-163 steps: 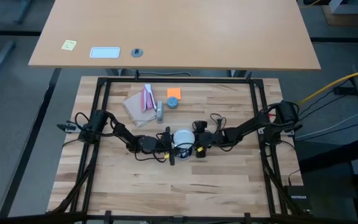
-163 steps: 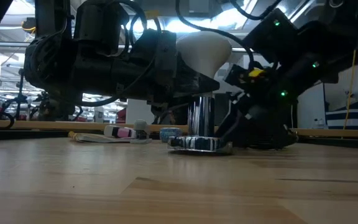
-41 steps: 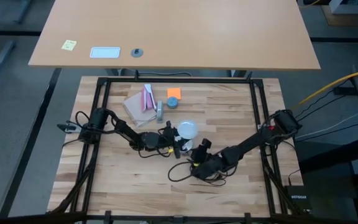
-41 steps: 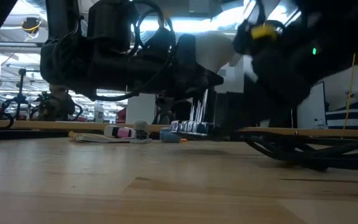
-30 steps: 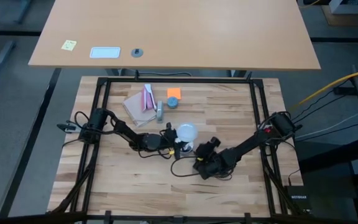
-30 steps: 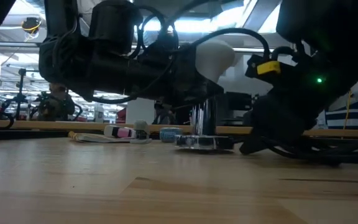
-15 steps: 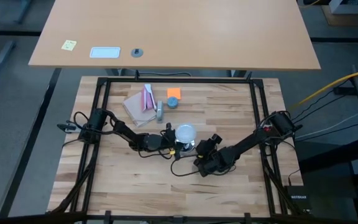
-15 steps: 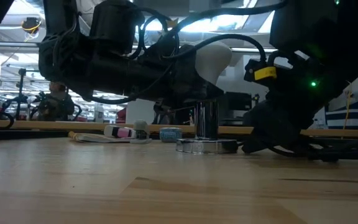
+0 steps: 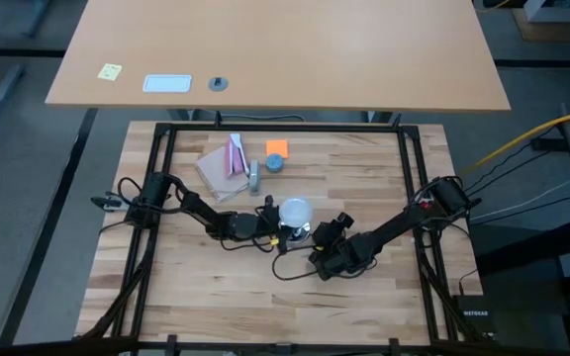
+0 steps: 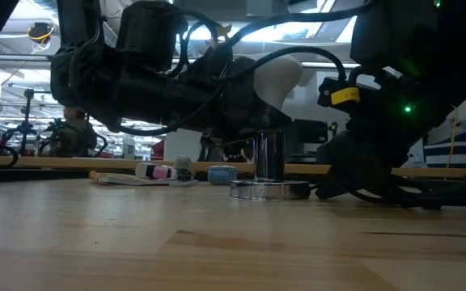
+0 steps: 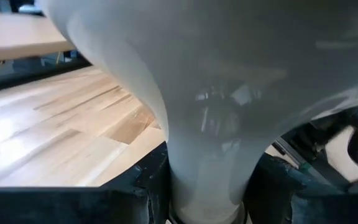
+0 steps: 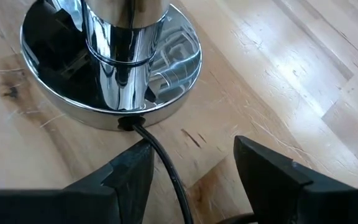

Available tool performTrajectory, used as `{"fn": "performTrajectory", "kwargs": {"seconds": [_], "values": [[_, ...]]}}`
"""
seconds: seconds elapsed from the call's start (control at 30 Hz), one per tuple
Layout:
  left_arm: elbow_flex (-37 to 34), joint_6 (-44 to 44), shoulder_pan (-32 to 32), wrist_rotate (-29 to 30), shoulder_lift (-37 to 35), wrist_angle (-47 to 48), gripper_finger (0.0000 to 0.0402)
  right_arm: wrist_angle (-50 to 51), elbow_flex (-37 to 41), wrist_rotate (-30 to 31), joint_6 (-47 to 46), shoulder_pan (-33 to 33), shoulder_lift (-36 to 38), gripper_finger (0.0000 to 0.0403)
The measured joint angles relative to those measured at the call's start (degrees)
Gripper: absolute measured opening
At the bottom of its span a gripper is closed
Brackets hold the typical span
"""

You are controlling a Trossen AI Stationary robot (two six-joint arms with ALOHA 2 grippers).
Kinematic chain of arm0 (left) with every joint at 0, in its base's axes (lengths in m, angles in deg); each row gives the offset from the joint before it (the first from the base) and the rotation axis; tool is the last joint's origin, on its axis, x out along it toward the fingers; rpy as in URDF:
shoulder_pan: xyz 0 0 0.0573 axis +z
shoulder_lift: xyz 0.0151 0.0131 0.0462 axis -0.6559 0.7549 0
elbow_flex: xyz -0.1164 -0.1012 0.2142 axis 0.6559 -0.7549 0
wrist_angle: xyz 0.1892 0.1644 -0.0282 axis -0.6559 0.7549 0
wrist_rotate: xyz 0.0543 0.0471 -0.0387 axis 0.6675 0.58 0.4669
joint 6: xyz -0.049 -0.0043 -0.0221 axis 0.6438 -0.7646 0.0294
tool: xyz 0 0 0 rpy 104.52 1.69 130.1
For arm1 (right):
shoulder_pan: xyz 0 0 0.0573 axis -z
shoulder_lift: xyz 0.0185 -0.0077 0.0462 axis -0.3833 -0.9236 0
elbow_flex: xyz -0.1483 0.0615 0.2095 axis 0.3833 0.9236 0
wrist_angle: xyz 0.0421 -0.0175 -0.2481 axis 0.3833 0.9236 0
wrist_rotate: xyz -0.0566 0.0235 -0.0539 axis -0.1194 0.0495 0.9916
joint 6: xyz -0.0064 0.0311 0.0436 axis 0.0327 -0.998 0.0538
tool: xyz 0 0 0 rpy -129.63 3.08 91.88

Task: Screw lightbulb
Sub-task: Remove the white lightbulb from the silver lamp

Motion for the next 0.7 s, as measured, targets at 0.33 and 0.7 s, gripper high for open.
{"fn": "performTrajectory", "kwargs": {"seconds": [0.33,0.7], "values": [[-0.1,-4.1,-0.1,0.6,0.1,-0.9,0.0153,0.1,0.3,2.7,0.5,-0.7,0.8,0.0225],[0.0,-4.4,0.1,1.0,0.0,2.0,0.0152,4.1,0.4,5.3,0.4,-0.7,2.8,0.0225]]}}
